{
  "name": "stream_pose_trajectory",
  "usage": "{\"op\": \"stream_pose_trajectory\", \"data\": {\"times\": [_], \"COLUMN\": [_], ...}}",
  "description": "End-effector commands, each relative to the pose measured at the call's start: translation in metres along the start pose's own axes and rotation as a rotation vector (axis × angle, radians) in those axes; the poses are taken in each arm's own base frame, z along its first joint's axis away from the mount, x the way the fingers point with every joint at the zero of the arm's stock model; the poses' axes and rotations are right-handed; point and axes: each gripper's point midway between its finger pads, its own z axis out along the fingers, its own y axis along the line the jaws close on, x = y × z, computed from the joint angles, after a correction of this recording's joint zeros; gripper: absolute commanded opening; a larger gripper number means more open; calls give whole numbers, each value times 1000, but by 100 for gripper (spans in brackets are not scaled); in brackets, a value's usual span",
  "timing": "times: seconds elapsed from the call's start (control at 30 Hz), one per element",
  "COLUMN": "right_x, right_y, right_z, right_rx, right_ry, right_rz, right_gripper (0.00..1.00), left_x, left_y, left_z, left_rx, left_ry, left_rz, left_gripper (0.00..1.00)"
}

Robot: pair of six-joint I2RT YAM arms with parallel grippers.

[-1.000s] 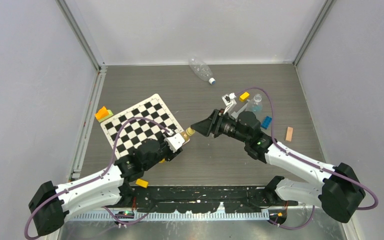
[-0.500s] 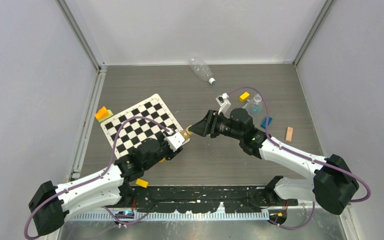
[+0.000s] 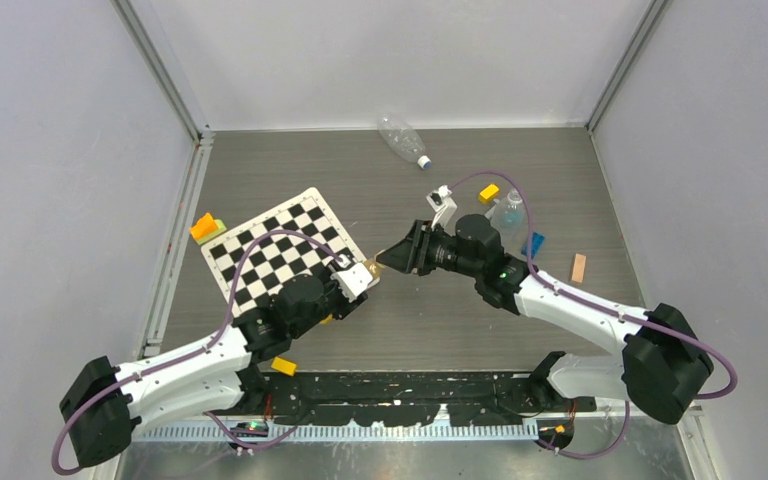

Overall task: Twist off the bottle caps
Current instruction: Unscrew the bottle cap from the plastic bottle.

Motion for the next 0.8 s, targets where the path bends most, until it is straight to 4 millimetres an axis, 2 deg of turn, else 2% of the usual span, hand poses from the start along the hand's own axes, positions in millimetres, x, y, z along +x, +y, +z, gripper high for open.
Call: {"op": "stream_pose_trajectory", "data": {"times": [0.0,0.1,0.17,0.2,0.3,0.33,0.37,0.53,0.77], "right_x": [-10,4,18,28,41,47,45,53,62], "right_y": [7,13,25,31,48,46,52,50,55], "right_z": [-5,-15,-24,-30,-52,-58,-63,-81,-91], "right_rx": [-20,-96,-210,-288,-458,-478,-512,-576,-761], "right_ry": [-38,20,83,127,204,231,238,267,108], "right_rz": [-145,-280,-410,-490,-637,-699,-740,-954,-1288], "right_gripper": [18,16,16,15,13,12,12,10,6], "left_x": [-37,-42,-48,-52,-68,-71,-75,-88,-99], "left_y": [3,-6,-16,-21,-38,-42,-46,-62,-77], "left_z": [-3,-8,-14,-18,-31,-35,-40,-63,-80], "left_rx": [6,62,125,162,277,306,336,482,628], "left_ry": [-115,-133,-152,-169,-232,-246,-262,-310,-315], "left_rz": [-24,-29,-46,-52,-60,-63,-64,-55,-41], "left_gripper": [0,0,0,0,0,0,0,0,0]}}
